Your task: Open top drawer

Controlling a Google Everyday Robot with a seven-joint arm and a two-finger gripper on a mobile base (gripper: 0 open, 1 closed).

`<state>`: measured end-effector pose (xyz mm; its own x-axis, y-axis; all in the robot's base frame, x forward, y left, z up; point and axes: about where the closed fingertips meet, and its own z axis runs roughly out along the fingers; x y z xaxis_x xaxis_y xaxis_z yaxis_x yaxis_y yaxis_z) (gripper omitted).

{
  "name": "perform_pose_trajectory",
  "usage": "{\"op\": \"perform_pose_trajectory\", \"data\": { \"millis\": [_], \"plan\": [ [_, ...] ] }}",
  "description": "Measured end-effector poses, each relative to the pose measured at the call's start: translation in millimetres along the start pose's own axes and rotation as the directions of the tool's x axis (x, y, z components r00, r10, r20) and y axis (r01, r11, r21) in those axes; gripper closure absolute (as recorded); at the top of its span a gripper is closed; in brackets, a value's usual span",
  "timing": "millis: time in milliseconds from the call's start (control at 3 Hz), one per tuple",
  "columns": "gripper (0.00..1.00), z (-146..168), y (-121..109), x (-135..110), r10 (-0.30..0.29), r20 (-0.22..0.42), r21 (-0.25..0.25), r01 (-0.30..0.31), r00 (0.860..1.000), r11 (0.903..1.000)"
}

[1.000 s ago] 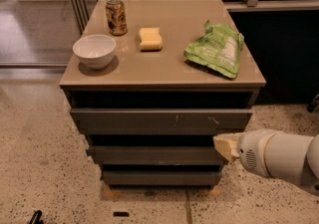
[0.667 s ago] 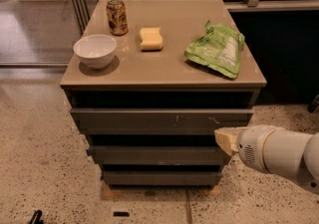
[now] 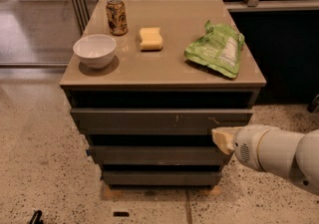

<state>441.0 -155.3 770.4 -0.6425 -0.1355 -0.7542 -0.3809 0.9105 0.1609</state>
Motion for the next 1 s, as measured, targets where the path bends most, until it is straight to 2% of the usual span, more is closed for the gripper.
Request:
{"op": "perform_pose_trajectory", "data": {
  "millis": [333,1000],
  "plan": [
    [1.00,20.2,-9.2,-8.3,0.009,0.024,0.023,-0.009,1.000,0.9997],
    [1.00,41.2,-47.8,-24.4,0.038,0.070,0.113,-0.045,0.997,0.9926]
  ]
}}
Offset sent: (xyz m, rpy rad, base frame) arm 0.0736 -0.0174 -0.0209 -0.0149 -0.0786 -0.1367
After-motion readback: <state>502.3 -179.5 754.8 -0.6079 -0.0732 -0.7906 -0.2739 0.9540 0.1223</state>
